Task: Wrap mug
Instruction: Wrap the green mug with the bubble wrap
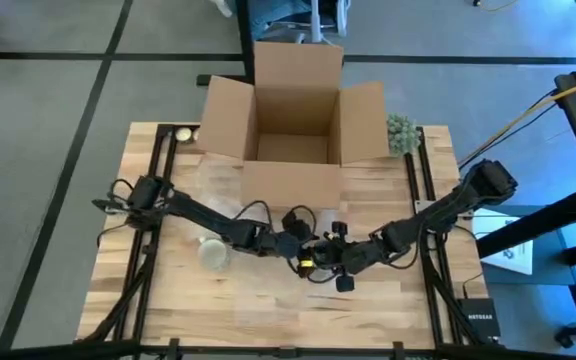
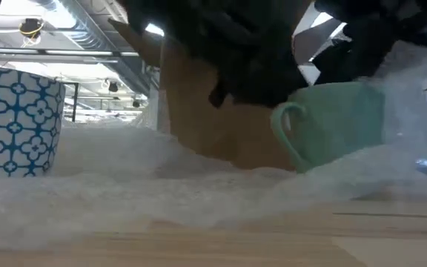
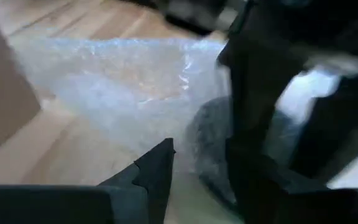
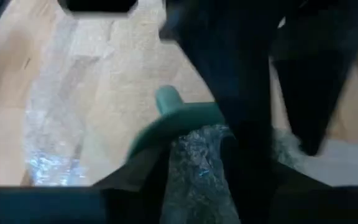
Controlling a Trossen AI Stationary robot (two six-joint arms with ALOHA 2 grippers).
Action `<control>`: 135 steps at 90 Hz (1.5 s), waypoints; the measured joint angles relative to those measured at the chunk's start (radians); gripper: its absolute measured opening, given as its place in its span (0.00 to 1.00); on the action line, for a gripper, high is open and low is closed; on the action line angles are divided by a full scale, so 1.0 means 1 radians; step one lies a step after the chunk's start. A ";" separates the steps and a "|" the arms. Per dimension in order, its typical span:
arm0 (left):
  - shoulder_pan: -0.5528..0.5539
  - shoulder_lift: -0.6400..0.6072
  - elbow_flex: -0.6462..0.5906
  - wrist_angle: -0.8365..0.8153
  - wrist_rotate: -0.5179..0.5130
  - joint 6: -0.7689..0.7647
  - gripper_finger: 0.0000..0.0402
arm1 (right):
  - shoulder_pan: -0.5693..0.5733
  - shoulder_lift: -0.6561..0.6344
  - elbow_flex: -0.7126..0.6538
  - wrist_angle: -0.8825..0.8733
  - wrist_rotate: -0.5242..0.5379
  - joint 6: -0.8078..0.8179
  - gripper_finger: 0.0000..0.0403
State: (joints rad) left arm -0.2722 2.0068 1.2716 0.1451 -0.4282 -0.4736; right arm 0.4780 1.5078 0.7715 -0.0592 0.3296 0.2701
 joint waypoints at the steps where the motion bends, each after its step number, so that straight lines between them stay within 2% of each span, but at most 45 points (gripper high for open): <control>1: -0.001 0.000 0.000 -0.008 0.000 -0.007 0.33 | 0.000 0.000 0.000 0.003 0.000 -0.006 0.37; 10: -0.002 0.001 0.000 -0.025 -0.010 -0.017 0.33 | -0.001 -0.002 0.005 0.004 -0.015 -0.040 0.37; 20: -0.007 0.001 0.000 -0.033 -0.005 -0.021 0.33 | -0.001 -0.003 0.064 -0.080 -0.016 -0.045 0.37; 46: -0.016 0.003 -0.002 -0.041 -0.003 -0.026 0.33 | 0.024 -0.017 0.340 -0.651 -0.021 0.000 0.37; 60: -0.016 0.005 -0.003 -0.031 -0.002 -0.025 0.33 | 0.097 -0.071 0.344 -0.844 0.058 0.158 0.37; 71: -0.016 0.006 -0.004 -0.013 0.000 -0.023 0.33 | 0.152 -0.117 0.236 -0.840 0.106 0.288 0.37; 82: -0.016 0.008 -0.005 0.016 0.001 -0.017 0.33 | 0.170 -0.135 0.147 -0.713 0.131 0.337 0.37; 105: -0.016 0.008 -0.005 0.025 0.002 -0.025 0.33 | 0.164 -0.135 0.124 -0.423 0.194 0.187 0.37; 112: -0.016 0.008 -0.005 0.027 0.001 -0.024 0.33 | 0.149 -0.131 0.125 -0.365 0.183 0.158 0.37; 135: -0.016 0.003 -0.005 0.023 0.012 -0.024 0.33 | 0.071 -0.044 0.124 -0.369 0.093 0.150 0.37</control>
State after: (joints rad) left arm -0.2882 2.0098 1.2667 0.1678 -0.4165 -0.4980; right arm 0.5488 1.4635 0.8959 -0.4284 0.4231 0.4203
